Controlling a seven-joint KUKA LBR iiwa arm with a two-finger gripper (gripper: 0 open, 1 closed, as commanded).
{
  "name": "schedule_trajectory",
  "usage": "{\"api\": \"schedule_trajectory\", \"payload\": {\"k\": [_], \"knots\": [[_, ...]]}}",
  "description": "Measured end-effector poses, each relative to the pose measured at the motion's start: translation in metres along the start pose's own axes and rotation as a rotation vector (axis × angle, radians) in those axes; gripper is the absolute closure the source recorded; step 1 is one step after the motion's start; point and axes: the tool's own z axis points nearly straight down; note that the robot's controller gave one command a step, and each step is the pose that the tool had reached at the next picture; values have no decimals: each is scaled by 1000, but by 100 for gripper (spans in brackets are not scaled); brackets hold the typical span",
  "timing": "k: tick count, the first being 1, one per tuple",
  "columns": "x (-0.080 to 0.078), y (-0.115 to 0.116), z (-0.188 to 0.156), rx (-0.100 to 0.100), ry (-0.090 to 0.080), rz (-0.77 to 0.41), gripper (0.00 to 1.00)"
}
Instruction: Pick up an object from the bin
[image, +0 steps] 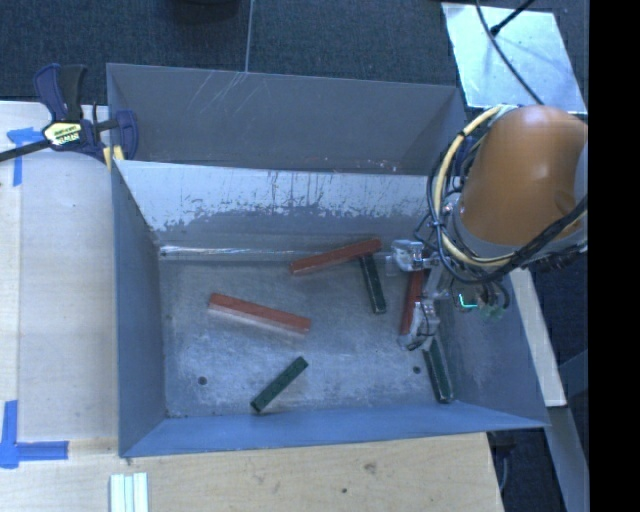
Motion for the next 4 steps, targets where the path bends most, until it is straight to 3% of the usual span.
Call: {"api": "schedule_trajectory", "payload": {"k": [1,2,3,4], "knots": [[-32,108,46,-4,-8,-99,0],[-33,103,44,0,-10,-92,100],[-40,107,57,-1,-10,59,100],[-30,113,100,0,-3,211,100]]}}
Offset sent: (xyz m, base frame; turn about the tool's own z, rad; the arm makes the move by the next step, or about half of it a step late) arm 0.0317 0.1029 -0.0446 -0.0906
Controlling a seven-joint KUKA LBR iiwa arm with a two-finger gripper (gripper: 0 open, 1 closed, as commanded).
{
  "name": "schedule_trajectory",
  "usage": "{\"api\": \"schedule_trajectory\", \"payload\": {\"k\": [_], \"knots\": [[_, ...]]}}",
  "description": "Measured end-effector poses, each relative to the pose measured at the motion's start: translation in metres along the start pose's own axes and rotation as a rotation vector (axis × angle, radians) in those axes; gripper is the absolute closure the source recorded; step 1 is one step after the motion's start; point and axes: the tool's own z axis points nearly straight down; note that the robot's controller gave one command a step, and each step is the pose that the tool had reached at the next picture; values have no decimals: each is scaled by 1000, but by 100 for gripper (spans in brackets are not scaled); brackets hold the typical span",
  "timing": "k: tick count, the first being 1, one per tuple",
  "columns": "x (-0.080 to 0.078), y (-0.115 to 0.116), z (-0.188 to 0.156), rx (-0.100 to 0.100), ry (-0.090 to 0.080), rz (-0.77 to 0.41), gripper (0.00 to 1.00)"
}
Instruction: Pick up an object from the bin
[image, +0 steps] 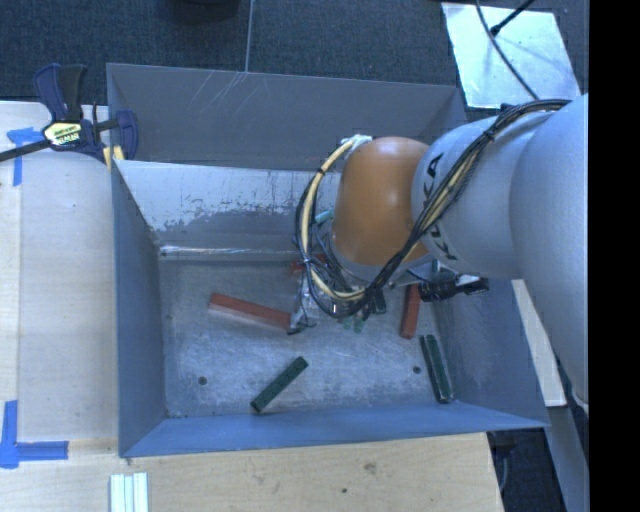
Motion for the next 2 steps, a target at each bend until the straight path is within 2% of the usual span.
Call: {"api": "schedule_trajectory", "payload": {"k": [1,2], "knots": [[14,1,-64,-2,-10,-217,100],[15,1,-62,-1,-7,-217,0]]}}
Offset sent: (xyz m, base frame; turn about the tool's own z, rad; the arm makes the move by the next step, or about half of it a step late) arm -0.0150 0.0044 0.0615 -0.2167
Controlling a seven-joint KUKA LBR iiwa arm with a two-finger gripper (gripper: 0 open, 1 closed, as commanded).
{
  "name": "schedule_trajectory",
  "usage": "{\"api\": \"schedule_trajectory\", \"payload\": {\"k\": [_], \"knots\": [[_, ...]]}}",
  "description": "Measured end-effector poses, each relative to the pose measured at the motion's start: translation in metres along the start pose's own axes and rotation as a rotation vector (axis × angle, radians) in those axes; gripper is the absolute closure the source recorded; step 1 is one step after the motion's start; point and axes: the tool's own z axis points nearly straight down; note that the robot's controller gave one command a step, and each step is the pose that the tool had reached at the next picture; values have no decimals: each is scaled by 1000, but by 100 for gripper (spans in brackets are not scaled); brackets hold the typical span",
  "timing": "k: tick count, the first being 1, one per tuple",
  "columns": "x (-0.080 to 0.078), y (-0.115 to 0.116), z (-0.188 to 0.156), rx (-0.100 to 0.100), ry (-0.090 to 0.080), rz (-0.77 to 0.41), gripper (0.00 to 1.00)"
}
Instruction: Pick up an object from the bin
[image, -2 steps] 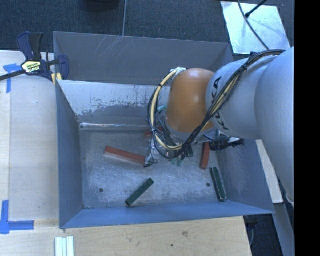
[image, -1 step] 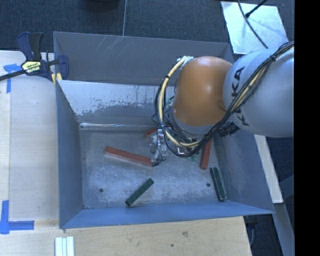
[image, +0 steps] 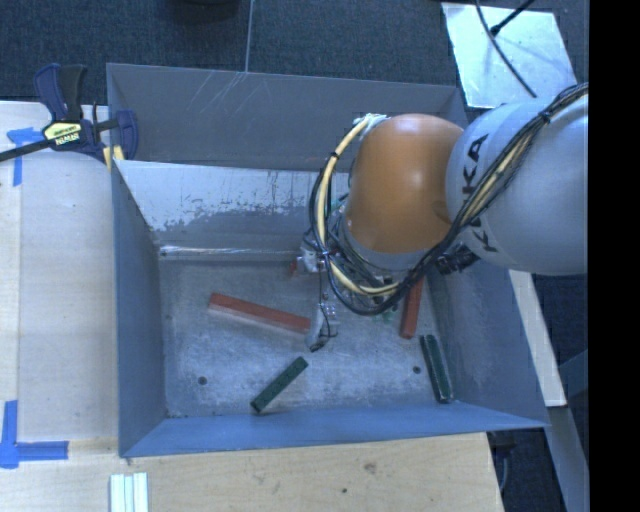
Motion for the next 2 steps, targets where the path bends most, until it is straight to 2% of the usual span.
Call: {"api": "schedule_trajectory", "payload": {"k": [1,2], "knots": [[-62,26,112,0,2,138,0],[-64,26,107,-2,-5,137,100]]}}
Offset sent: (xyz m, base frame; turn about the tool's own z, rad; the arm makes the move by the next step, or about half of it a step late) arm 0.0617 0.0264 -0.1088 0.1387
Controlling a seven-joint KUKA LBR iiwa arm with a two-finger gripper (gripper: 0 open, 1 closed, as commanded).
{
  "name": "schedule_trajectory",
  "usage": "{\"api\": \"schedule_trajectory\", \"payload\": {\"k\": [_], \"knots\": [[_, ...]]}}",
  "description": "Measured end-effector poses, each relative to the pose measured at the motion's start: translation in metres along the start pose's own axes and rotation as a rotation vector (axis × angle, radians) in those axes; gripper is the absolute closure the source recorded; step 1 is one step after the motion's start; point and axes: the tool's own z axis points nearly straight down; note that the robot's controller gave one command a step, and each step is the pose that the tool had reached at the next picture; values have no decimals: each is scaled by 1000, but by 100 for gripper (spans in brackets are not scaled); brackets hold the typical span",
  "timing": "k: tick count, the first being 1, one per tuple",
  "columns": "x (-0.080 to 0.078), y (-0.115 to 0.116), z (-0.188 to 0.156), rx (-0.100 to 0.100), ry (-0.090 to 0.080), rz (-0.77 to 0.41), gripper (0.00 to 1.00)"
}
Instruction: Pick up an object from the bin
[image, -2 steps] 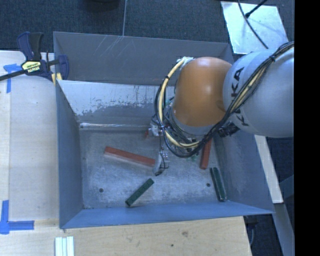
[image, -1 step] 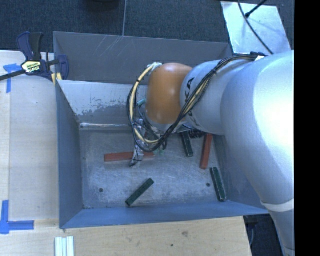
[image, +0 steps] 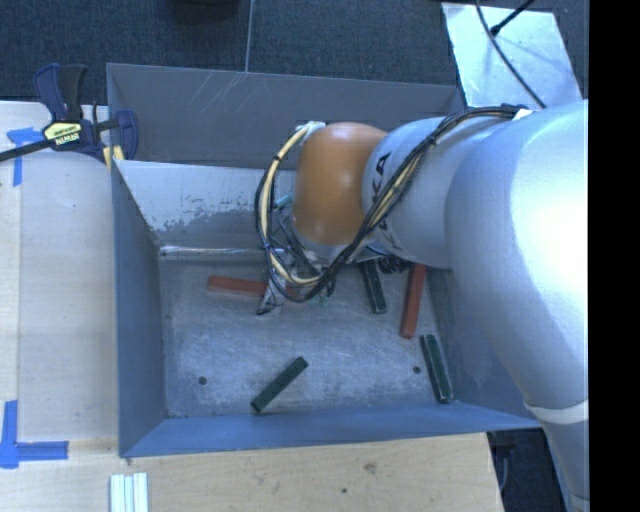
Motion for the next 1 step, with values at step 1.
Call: {"api": "schedule_trajectory", "payload": {"k": [1], "knots": [[-17,3,-184,-1,-3,49,100]]}}
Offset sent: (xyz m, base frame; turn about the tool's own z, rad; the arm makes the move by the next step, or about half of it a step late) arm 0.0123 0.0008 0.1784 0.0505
